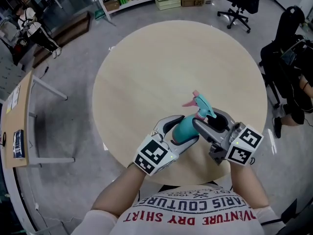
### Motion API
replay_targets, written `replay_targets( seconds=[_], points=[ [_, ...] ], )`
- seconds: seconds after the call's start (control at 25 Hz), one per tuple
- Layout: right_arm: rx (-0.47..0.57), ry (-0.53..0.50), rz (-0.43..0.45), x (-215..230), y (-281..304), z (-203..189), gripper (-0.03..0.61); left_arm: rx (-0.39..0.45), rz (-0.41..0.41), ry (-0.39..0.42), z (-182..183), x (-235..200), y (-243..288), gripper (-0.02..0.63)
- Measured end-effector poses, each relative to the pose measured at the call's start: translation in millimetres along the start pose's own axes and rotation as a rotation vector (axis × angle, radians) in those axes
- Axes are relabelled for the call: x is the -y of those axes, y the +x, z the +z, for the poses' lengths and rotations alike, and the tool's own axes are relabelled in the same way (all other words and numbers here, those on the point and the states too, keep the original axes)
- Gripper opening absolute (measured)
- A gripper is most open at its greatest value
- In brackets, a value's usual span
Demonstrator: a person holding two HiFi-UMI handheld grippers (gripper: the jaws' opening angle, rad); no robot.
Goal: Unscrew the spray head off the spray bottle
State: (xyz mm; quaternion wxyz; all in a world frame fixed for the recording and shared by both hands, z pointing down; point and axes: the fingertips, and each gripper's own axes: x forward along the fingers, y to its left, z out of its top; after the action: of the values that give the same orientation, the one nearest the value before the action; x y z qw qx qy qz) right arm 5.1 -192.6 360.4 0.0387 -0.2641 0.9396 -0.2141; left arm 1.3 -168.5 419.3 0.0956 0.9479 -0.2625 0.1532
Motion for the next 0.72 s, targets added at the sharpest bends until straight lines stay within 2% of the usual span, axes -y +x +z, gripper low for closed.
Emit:
replay_targets(
  seconds=[0.12, 0.2, 0.36, 0.56, 0.64, 0.72],
  points=[
    [0.021, -0.023, -0.119, 8.7, -1.5, -0.8, 0.19, 0.012, 0.158, 0.022, 0.9, -2.9, 6.1, 0.319],
    [0.032, -0.031, -0.149, 10.4, -3.3, 0.3, 0.146, 0.013, 0.231, 0.043, 0.7, -2.6, 7.6, 0.319],
    [0.034, -0.04, -0.159, 10.6, -4.8, -0.3, 0.14, 0.021, 0.278, 0.034, -0.7, -0.5, 6.8, 0.319],
    [0.018, -0.058, -0.094, 0.7, -8.2, 0.9, 0.13, 0.02, 0.193, 0.031, -0.1, 5.1, 4.2, 0.319],
    [0.015, -0.064, -0.03, -6.7, -12.4, 4.4, 0.129, 0.038, 0.11, 0.028, 4.5, 11.6, 0.6, 0.319],
    [0.007, -0.077, 0.061, -18.3, -18.6, 8.0, 0.129, 0.058, -0.005, 0.023, 9.4, 21.5, -5.8, 0.319]
  ],
)
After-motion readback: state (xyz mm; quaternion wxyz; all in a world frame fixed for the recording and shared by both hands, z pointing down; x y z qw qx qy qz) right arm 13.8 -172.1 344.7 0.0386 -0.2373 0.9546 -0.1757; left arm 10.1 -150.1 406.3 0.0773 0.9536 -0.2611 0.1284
